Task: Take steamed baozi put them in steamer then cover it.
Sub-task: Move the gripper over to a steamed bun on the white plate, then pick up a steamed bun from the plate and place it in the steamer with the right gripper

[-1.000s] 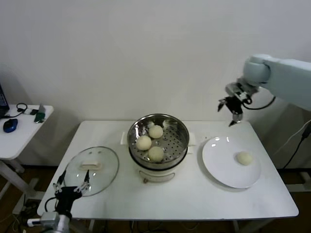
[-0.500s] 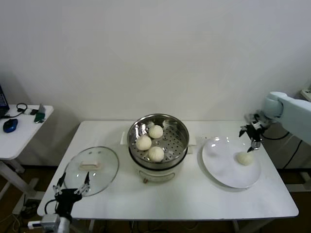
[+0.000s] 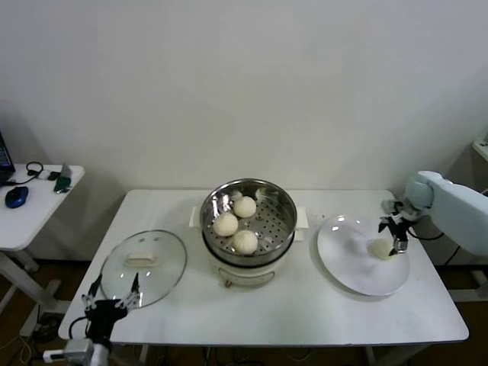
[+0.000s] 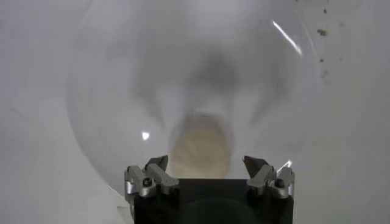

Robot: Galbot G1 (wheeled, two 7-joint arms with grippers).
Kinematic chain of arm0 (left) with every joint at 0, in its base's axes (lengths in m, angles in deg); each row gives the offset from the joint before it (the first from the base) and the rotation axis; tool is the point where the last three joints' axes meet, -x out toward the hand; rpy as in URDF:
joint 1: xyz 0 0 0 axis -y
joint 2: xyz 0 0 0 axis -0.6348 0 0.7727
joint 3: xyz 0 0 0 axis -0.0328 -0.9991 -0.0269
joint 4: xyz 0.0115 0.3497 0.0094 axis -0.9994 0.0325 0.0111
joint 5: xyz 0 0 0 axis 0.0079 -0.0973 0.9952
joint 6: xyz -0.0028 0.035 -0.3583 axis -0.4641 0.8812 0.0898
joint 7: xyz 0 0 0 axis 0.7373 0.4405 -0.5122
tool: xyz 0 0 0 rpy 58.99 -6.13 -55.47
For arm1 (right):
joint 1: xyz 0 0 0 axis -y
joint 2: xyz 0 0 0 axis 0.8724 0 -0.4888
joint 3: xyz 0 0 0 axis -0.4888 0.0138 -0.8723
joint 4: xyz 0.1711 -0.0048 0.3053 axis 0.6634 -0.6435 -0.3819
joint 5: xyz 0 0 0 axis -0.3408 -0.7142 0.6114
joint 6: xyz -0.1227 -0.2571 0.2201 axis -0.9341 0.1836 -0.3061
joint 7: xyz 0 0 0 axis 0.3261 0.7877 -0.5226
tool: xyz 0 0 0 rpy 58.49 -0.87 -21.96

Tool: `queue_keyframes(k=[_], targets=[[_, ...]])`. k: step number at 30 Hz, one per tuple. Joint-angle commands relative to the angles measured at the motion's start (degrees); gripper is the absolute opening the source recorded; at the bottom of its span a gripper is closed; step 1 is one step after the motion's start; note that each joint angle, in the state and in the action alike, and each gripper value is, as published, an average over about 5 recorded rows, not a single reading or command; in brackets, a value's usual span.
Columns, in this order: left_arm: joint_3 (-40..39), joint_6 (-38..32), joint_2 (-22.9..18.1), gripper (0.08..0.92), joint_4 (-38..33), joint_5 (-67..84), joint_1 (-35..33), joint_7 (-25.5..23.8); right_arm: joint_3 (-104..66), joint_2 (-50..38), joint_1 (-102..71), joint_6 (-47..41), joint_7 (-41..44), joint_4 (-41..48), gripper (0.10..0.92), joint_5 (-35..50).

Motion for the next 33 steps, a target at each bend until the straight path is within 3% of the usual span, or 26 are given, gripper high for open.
queue_keyframes(k=[1,10,15,23,28,33], targets=[[-0.2,-0.2,0.0,0.823,0.3,0.0,0.1,0.0,-5.1,1.7,-4.9,0.4,-1.3,4.3,0.82,-2.5],[0.3,0.4,0.3,0.823,-0.2,0.2,0.6,0.0,-5.4,1.3,-4.4,0.5,-1.8,3.3,0.698,-2.5],[0.3,0.5,0.3,0.823,-0.6,0.2,0.7,0.0,-0.7,-1.0,1.4,-1.1,-1.5,-2.6,0.65,1.6],[0.2,1.2,0.8,0.823,-1.4,0.2,1.0,0.0,24.7,-4.6,34.5,-8.6,-1.8,-24.7,0.645,19.0],[0.2,1.8,1.0,0.823,-2.0,0.3,1.4,-0.1,32.2,0.6,51.6,-13.8,-1.9,-35.3,0.645,31.8],[0.1,1.6,1.5,0.823,-2.2,1.0,1.3,-0.1,29.6,7.0,56.0,-17.8,-3.9,-41.8,0.645,39.2]])
